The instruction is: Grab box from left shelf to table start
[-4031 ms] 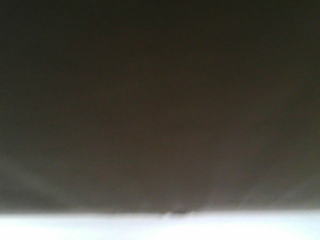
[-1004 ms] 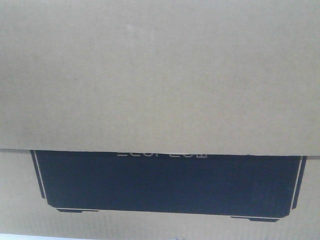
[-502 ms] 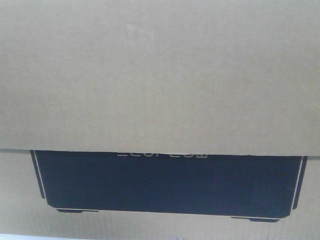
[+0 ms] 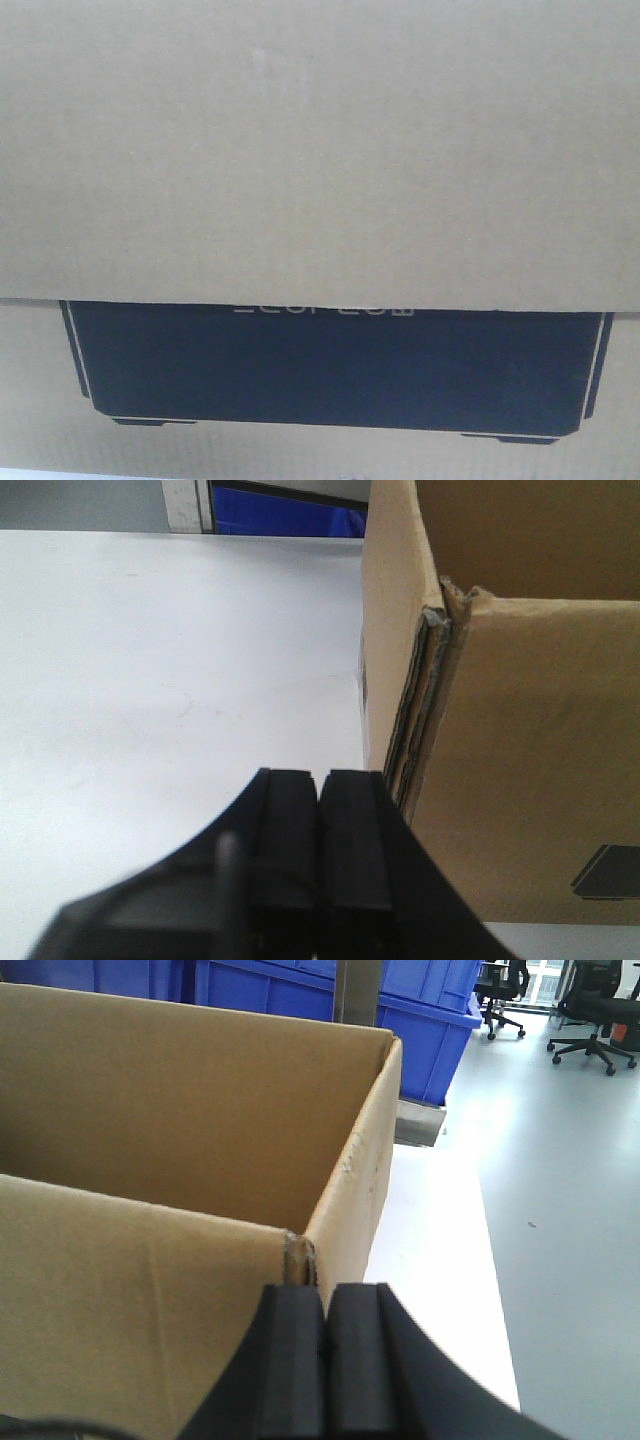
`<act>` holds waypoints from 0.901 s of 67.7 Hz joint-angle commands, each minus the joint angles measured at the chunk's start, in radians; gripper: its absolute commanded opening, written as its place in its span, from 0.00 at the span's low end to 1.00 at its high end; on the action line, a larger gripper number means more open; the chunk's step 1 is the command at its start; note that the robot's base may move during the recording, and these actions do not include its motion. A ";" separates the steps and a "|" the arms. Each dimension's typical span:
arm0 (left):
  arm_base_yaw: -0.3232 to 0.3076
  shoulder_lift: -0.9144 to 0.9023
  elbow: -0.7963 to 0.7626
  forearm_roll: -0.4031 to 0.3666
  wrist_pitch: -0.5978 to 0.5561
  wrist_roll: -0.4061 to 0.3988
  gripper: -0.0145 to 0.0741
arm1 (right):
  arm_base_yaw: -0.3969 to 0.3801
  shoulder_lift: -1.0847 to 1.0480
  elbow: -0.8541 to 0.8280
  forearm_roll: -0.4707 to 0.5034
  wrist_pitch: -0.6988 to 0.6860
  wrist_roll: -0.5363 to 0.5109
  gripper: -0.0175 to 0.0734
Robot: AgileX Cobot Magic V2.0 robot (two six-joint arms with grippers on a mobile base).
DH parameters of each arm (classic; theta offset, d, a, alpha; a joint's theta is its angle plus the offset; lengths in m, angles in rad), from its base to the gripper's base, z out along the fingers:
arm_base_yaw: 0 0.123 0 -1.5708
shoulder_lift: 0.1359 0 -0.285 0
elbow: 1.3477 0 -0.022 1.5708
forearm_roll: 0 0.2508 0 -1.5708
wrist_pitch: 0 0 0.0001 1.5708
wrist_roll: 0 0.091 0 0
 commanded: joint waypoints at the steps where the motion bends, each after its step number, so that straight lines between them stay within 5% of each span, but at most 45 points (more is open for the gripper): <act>1: -0.006 0.014 -0.027 0.005 -0.099 0.001 0.05 | -0.002 0.004 -0.022 -0.005 -0.091 -0.002 0.26; 8: -0.006 0.014 -0.017 0.007 -0.106 0.001 0.05 | -0.002 0.004 -0.022 -0.005 -0.091 -0.002 0.26; 17: 0.025 -0.018 0.001 -0.093 -0.146 0.048 0.05 | -0.002 0.004 -0.022 -0.005 -0.091 -0.002 0.26; 24: 0.059 -0.062 0.091 -0.118 -0.273 0.112 0.05 | -0.002 0.004 -0.022 -0.005 -0.091 -0.002 0.26; 56: 0.155 -0.159 0.525 -0.160 -0.818 0.112 0.05 | -0.002 0.004 -0.022 -0.005 -0.089 -0.002 0.26; 61: 0.155 -0.159 0.517 -0.160 -0.784 0.112 0.05 | -0.002 0.004 -0.022 -0.005 -0.089 -0.002 0.26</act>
